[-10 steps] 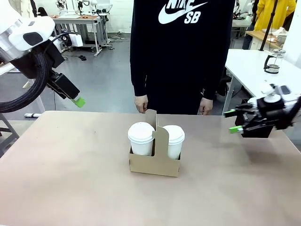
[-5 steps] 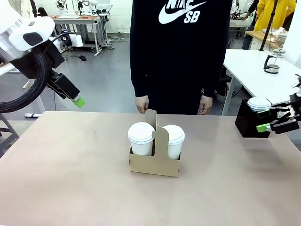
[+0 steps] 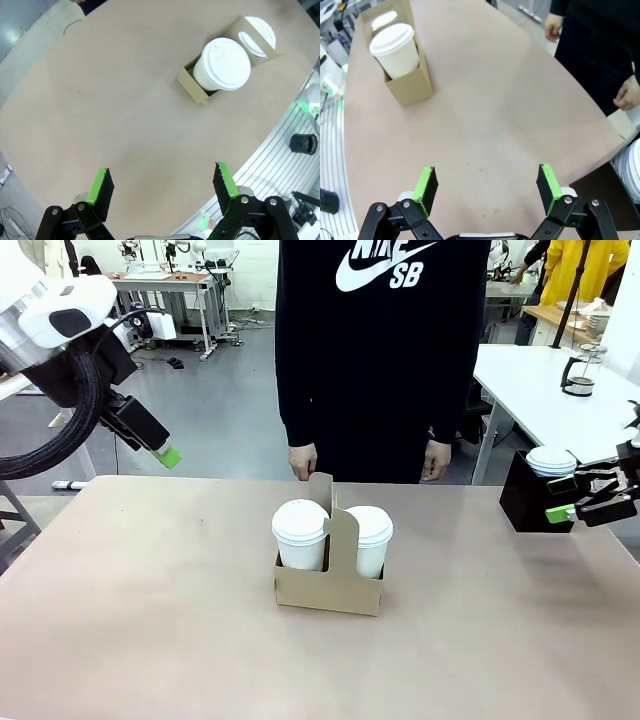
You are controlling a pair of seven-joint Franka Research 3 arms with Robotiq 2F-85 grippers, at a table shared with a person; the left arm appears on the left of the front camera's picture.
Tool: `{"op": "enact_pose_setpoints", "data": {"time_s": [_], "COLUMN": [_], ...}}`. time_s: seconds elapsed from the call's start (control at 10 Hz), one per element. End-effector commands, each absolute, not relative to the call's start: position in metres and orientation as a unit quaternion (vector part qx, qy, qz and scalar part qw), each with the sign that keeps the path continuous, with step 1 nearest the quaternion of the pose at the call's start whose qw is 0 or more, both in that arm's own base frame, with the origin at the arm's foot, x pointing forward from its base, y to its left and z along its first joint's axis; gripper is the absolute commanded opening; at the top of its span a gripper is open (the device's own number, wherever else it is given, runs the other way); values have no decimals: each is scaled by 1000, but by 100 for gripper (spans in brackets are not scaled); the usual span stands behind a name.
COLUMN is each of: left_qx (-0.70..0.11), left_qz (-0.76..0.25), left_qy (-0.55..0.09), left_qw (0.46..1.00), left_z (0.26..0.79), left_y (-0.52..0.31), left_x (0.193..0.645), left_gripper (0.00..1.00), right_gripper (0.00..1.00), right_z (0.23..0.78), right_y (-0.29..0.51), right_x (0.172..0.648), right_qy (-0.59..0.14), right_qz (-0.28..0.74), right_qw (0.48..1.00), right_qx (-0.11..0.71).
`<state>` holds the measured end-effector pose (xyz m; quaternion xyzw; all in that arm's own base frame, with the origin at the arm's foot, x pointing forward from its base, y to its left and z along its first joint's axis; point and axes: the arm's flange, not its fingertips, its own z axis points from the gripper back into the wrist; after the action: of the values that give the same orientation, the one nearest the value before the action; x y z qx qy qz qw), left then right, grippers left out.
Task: Pour a drink into a cup and package it in a carrier.
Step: Insert the held 600 ml Paper Cup into the Cup Carrier.
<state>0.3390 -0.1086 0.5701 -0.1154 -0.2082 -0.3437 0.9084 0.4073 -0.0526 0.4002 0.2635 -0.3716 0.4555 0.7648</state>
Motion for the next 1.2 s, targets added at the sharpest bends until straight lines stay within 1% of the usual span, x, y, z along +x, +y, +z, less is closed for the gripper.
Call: {"op": "enact_pose_setpoints", "data": {"time_s": [0.0,1.1], "left_qx": [-110,-110], "left_qz": [-339,-339], "left_qy": [-204,-204], "left_qw": [912,912], "left_z": [572,572], "left_y": [-109,-109], "left_x": [340,340], "left_gripper": [100,100], "right_gripper": [100,100], "right_z": [401,401], "right_y": [-54,-54], "right_x": [408,408], "right_qy": [-374,-374], "right_qz": [460,460], "right_qw": [762,762], "right_qx": [260,260]}}
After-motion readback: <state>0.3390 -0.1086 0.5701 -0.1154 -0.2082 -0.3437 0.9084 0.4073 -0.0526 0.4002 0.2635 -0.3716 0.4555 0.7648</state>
